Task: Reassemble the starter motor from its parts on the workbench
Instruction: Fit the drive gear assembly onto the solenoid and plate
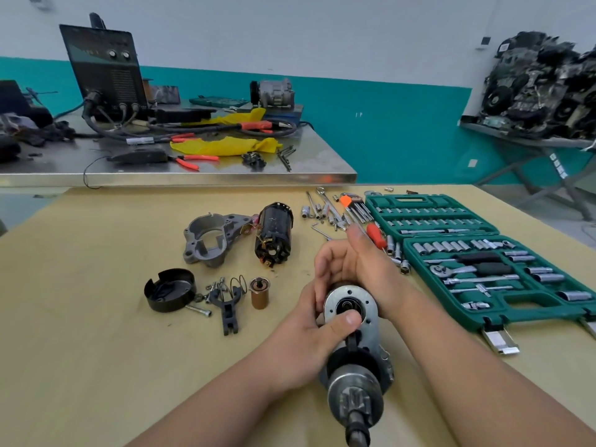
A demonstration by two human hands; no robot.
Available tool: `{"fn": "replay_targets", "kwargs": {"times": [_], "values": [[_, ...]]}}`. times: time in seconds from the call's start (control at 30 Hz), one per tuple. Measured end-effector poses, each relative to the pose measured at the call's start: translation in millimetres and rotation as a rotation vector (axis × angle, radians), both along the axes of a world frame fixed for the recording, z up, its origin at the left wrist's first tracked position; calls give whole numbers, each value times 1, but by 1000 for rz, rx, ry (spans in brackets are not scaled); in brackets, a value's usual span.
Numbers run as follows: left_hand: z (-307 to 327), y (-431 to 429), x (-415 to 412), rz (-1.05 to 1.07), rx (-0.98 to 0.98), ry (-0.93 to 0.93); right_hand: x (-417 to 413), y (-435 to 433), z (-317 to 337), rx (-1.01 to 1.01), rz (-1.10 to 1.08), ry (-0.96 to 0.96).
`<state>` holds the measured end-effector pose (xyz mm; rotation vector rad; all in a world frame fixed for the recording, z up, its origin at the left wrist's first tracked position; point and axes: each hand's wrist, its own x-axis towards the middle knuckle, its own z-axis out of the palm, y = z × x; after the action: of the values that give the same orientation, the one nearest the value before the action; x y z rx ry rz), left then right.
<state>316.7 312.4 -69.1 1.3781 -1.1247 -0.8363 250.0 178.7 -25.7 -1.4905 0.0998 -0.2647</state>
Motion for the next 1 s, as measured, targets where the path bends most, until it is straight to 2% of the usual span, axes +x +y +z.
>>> {"fn": "replay_targets", "kwargs": {"times": [0.2, 0.43, 0.57, 0.73, 0.9, 1.0], "values": [[-2, 3, -5, 55, -123, -2, -8, 5, 4, -102, -87, -128], [3, 9, -12, 82, -258, -19, -10, 8, 18, -150, -93, -235], [9, 5, -11, 170, -315, -97, -5, 11, 28, -301, -68, -326], [7, 4, 8, 229, -290, -140, 0, 14, 26, -441, -86, -390], [3, 3, 13, 219, -267, -97, -1, 14, 25, -456, -111, -396], [0, 2, 15, 205, -284, -79, -3, 18, 26, -545, -126, -407]]}}
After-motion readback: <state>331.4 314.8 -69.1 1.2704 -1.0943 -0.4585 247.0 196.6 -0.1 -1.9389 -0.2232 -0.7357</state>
